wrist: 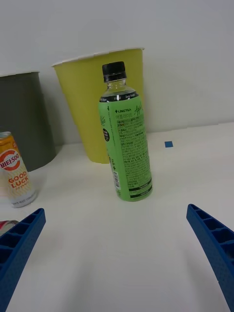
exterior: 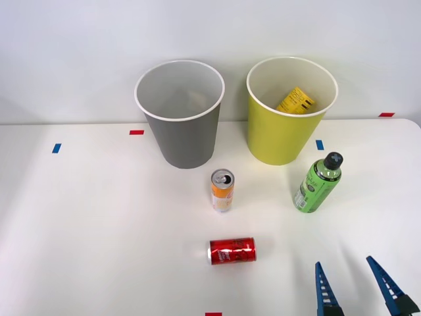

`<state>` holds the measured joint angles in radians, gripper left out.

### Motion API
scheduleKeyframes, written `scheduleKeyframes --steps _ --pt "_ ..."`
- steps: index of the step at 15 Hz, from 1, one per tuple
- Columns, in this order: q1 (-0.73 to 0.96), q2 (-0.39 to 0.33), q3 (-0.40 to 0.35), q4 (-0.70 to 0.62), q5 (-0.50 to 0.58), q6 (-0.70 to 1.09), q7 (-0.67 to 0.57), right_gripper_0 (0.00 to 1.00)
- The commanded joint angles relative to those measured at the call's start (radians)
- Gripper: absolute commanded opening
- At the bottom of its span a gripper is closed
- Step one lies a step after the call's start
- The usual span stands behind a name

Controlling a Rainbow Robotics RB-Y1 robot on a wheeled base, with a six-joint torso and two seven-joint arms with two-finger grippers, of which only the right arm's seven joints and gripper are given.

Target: Put cans in the gray bin, plastic bottles in the light green bin

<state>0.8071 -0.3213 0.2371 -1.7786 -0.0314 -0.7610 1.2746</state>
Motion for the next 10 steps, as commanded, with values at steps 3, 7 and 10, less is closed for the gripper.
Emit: scheduleKeyframes --steps 3,7,10 --pt "0.069 0.004 -0.007 0.002 0.062 -0.03 -0.047 1.0" --pt "0.138 0.082 -0.033 0.002 0.168 -0.06 -0.052 1.0" --pt "0.176 0.117 -0.021 0.002 0.183 -0.087 -0.043 1.0"
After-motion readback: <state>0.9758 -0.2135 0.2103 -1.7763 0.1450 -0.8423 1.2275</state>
